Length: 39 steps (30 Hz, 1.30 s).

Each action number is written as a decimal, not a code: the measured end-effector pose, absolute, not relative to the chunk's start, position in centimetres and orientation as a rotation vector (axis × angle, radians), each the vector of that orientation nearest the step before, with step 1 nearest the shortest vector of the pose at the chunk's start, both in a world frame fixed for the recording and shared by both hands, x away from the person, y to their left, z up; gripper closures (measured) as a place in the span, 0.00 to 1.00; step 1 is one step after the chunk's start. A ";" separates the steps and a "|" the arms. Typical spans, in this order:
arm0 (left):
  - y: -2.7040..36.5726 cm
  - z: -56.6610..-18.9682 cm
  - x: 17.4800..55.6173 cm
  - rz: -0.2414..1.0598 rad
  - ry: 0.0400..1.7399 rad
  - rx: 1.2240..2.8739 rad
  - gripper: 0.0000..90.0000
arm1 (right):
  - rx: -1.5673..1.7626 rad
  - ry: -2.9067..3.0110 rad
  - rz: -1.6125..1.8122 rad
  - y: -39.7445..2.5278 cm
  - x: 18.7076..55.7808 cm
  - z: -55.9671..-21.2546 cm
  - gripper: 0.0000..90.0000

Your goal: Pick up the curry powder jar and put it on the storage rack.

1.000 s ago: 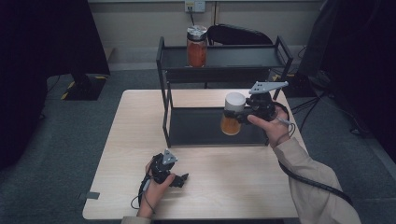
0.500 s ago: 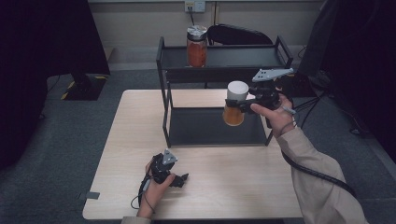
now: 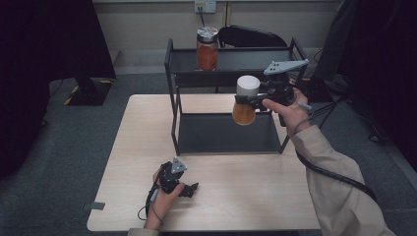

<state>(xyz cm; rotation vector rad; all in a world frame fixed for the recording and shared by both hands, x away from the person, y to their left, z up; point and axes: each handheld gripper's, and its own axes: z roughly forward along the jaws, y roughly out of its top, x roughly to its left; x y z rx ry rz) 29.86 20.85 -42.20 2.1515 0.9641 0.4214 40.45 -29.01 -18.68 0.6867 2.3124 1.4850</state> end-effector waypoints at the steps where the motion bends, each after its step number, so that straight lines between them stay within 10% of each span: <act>1: 20.9 -42.2 29.9 0.421 0.964 2.152 0.00 | 0.688 2.311 1.486 -28.9 40.4 -18.5 0.39; 39: 20.8 -42.2 29.8 0.423 0.964 2.151 0.00 | 0.683 2.249 1.504 -27.0 41.5 -9.8 0.39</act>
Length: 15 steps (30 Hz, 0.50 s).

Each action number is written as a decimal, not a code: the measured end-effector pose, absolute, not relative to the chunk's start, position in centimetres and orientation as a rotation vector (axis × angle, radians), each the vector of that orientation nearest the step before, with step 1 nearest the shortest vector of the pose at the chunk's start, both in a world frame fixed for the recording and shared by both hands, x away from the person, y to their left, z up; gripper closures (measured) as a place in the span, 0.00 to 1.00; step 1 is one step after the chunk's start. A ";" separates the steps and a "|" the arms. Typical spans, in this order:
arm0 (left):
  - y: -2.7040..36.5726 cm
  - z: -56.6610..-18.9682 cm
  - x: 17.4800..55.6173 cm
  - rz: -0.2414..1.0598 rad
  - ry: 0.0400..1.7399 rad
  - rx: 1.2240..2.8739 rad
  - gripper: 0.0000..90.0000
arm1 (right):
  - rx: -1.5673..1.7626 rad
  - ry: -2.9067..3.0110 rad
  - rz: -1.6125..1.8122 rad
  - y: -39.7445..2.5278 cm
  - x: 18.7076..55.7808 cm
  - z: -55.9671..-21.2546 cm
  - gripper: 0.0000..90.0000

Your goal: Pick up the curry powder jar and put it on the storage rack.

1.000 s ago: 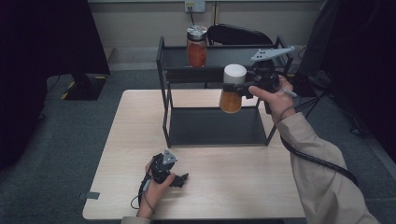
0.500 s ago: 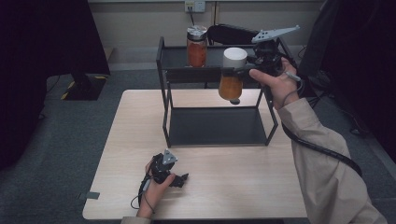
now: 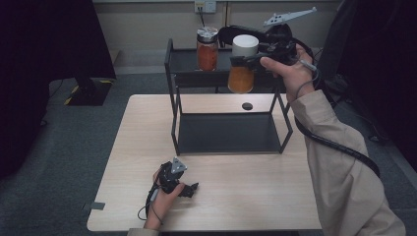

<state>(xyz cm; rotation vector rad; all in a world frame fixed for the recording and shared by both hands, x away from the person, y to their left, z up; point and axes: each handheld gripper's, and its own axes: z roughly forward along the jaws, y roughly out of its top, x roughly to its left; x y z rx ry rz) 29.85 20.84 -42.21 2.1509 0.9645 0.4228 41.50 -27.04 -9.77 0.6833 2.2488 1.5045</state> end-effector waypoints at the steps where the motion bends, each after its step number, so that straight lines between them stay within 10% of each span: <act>1: 20.8 -42.2 29.8 0.423 0.964 2.150 0.00 | 0.682 2.247 1.504 -27.0 41.5 -9.6 0.39; 15: 20.9 -42.2 29.9 0.421 0.964 2.151 0.00 | 0.718 2.202 1.490 -26.4 42.4 -7.3 0.39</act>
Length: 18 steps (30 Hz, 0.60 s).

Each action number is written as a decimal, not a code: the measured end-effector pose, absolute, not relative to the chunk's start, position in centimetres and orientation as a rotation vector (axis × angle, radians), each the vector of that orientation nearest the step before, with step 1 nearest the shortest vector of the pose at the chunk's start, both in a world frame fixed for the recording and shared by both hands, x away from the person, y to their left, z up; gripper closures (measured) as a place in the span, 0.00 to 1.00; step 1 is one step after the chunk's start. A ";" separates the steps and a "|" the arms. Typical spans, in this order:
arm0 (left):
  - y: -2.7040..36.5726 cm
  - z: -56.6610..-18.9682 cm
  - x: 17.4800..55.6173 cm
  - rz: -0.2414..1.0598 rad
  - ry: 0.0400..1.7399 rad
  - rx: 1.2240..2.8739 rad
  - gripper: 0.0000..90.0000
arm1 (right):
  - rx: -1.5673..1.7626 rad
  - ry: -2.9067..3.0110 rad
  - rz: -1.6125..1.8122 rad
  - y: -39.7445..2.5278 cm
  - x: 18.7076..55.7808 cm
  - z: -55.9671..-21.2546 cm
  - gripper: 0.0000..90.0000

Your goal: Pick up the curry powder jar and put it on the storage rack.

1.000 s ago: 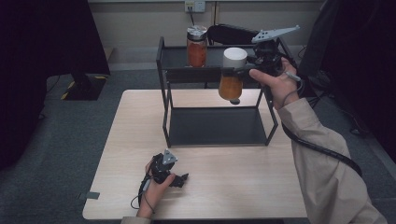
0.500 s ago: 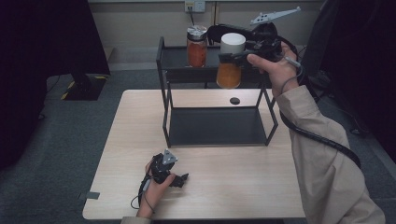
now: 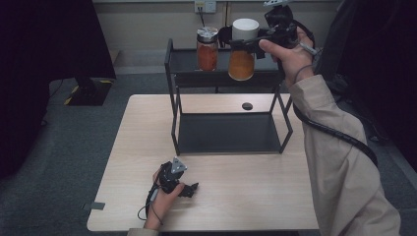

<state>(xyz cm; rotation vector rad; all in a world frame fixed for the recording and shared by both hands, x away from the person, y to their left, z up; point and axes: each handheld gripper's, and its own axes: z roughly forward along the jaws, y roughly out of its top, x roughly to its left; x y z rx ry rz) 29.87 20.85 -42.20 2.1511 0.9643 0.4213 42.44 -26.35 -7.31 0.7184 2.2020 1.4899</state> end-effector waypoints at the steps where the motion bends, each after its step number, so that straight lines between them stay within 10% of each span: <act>1: 20.9 -42.2 29.9 0.421 0.964 2.151 0.00 | 0.724 2.197 1.491 -26.3 42.6 -7.3 0.39; 18: 20.9 -42.2 29.9 0.421 0.964 2.151 0.00 | 0.828 2.133 1.431 -24.7 45.4 -7.6 0.39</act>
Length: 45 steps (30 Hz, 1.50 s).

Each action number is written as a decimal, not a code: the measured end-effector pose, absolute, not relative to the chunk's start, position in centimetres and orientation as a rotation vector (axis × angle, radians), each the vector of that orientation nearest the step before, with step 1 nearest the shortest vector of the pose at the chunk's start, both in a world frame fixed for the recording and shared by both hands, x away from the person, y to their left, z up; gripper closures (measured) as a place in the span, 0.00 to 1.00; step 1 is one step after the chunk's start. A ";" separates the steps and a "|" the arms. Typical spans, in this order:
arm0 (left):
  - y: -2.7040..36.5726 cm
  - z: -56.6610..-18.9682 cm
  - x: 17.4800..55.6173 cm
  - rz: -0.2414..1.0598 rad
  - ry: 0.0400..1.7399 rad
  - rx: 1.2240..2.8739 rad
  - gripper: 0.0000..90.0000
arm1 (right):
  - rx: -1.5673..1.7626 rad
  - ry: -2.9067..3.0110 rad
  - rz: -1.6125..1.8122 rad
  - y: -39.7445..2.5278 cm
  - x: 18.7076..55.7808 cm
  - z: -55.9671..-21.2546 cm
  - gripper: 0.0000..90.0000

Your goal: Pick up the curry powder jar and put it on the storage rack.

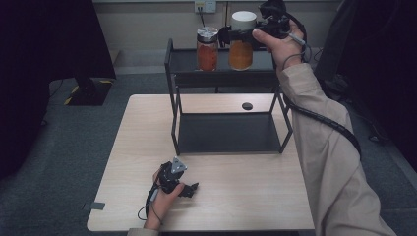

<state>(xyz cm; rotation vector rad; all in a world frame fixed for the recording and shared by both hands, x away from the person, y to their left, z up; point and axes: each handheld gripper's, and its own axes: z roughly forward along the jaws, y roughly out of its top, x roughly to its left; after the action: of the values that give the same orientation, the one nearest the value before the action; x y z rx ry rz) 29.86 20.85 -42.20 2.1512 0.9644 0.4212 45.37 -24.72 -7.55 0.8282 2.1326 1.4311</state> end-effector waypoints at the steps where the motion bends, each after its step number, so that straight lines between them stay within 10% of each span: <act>1: 20.9 -42.2 29.9 0.421 0.964 2.151 0.00 | 0.828 2.133 1.431 -24.7 45.4 -7.6 0.39; 45: 20.8 -42.2 29.9 0.421 0.965 2.151 0.00 | 0.919 2.005 1.413 -23.0 46.1 -10.6 0.38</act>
<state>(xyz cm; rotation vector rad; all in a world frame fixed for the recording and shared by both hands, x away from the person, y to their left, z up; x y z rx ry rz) 29.86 20.85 -42.20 2.1511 0.9646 0.4211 46.09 -22.95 -10.61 0.9190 2.0055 1.4130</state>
